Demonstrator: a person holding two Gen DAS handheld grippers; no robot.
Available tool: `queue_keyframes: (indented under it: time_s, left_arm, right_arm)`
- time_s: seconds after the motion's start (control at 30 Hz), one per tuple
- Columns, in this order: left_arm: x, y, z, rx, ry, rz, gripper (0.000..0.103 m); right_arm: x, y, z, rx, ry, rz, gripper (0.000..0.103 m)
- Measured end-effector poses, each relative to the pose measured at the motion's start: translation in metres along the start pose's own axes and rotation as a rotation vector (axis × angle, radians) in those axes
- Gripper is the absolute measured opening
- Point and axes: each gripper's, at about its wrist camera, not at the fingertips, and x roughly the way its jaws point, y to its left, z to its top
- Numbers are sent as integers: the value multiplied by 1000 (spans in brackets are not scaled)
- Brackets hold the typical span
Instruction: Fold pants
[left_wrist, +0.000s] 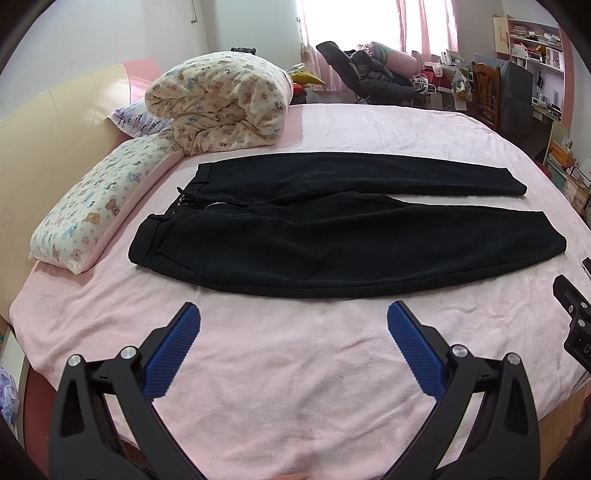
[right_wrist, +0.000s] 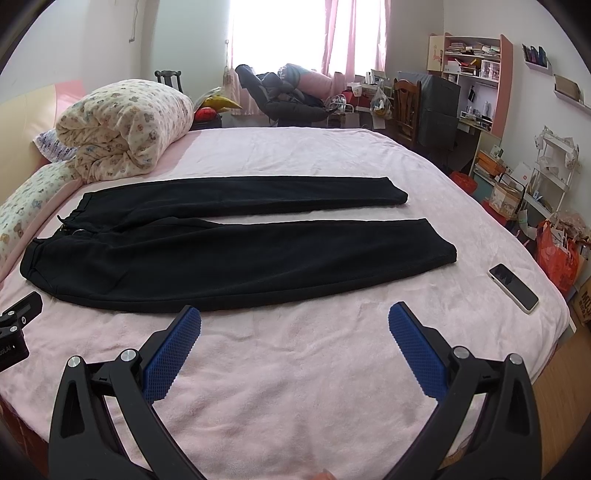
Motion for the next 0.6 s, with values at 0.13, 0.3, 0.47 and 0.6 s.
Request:
queue_keyframes:
  time_s: [0.13,0.3,0.47,0.6]
  left_arm:
    - [0,0,0,0,1,0,101]
    - [1,0,0,1,2,-1,101]
    - [1,-1,-1,1,3,-2,101]
    - [1,-2,-1,2,3,-2,101]
  right_arm:
    - [0,0,0,1,2,0,102]
    - [0,0,0,0,2,0,102]
    - [0,0,0,2,3,1,102]
    - [0,0,0,1,2,0,102]
